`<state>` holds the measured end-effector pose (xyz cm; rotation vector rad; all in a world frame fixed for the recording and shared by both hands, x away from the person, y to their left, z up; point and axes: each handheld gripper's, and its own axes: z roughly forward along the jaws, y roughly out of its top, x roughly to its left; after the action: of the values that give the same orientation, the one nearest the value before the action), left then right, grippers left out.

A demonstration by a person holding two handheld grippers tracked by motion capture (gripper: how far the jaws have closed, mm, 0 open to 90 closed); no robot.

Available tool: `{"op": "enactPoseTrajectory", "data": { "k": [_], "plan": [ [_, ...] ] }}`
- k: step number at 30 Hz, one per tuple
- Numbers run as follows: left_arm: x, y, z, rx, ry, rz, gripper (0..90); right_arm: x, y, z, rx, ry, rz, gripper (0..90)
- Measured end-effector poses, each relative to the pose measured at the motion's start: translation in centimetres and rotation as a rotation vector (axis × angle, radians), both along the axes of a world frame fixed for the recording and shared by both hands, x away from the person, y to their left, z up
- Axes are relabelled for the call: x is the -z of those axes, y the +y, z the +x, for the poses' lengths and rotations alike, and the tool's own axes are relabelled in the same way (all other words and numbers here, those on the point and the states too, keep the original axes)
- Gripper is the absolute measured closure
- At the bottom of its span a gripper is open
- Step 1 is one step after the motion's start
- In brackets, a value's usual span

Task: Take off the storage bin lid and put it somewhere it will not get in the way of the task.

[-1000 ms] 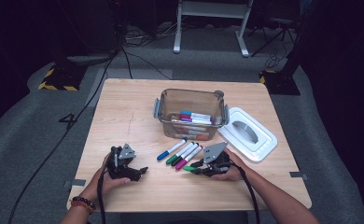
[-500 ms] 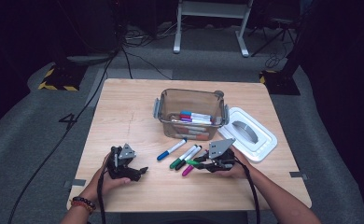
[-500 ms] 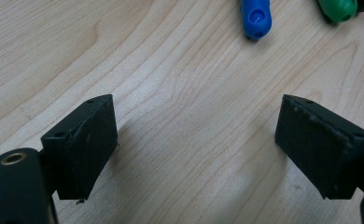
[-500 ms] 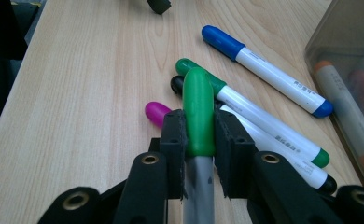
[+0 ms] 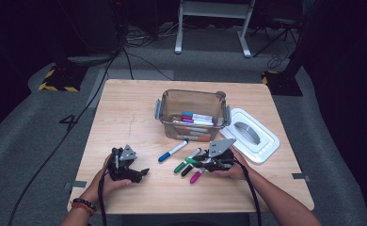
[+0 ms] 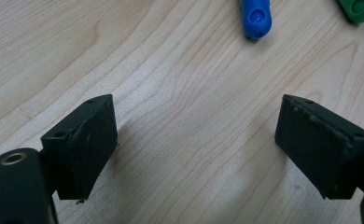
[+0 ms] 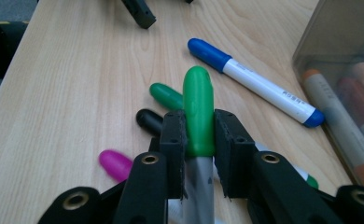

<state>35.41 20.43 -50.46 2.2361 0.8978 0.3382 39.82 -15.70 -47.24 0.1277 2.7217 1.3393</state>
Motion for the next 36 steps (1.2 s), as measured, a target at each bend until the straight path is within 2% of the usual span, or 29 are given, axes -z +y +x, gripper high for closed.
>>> {"op": "enactPoseTrajectory", "data": {
  "k": [17,36],
  "plan": [
    [0.0,0.0,0.0,0.0,0.0,0.0,13.3,0.2,1.1,0.6,0.004,-0.009,0.032,74.6],
    [0.0,0.0,0.0,-0.001,0.001,0.0,13.3,-0.8,0.1,0.7,0.028,-0.022,0.063,74.6]
  ]
}}
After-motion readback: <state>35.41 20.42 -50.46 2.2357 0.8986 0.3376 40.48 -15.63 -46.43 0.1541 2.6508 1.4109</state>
